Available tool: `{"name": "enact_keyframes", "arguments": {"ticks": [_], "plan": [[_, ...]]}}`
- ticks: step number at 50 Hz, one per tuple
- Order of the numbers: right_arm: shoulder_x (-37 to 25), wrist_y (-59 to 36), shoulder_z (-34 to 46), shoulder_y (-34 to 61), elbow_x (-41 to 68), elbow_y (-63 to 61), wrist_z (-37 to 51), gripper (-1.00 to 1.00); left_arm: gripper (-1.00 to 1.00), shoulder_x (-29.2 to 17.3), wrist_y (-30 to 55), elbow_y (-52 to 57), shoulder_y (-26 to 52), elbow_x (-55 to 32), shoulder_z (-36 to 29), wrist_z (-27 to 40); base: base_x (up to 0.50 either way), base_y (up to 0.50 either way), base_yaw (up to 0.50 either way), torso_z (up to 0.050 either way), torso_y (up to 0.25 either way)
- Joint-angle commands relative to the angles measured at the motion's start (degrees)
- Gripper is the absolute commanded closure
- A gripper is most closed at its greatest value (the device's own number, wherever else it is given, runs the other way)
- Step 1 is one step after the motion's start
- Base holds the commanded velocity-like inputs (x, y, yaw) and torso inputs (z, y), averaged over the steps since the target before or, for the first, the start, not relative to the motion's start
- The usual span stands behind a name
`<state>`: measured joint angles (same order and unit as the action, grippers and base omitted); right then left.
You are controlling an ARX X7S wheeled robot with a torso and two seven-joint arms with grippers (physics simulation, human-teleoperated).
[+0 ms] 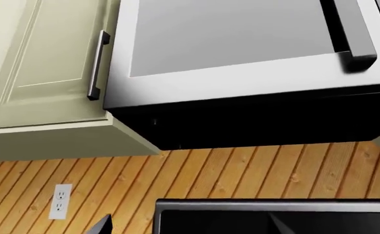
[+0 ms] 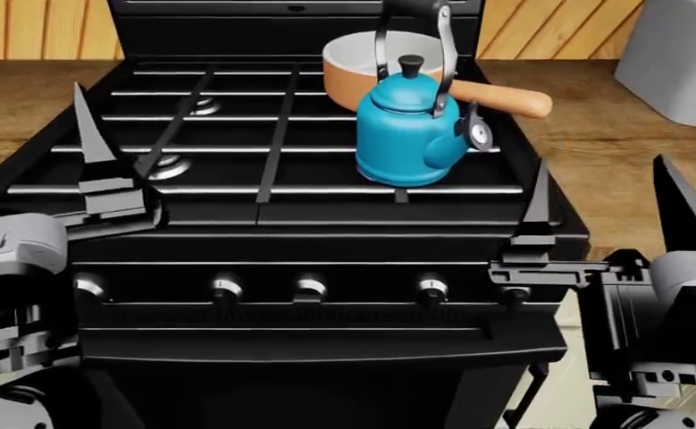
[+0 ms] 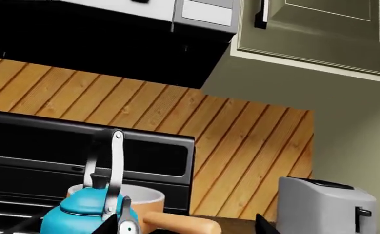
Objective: Pick the kettle from the counter and place it on a stove burner. Then turn the burner on.
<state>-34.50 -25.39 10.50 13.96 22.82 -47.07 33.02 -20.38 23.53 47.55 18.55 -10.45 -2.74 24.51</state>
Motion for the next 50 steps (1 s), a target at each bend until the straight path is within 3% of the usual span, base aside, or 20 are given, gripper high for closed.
{"name": "enact_keyframes", "arguments": {"ticks": [1,27,50], "plan": [[0.0,3.4,0.8,-4.2,-2.5,1.6,0.1,-1.0,-1.0,0.7,-1.3,0.6,0.2,1.1,0.2,1.7,0.0,0.0,0.0,-0.05,0.0],[-0.4,5.5,-1.1,-9.2,-1.2,5.3,0.3,-1.0,-1.0,0.9,-2.4,1.2,0.3,0.3,0.3,2.6,0.0,0.0,0.0,-0.05,0.0],[-0.8,-0.1,1.4,-6.8,-0.5,6.8,0.1,-1.0,-1.0,0.3,-3.2,1.1,0.1,0.3,-0.7,2.8,0.0,0.0,0.0,-0.05,0.0]]}}
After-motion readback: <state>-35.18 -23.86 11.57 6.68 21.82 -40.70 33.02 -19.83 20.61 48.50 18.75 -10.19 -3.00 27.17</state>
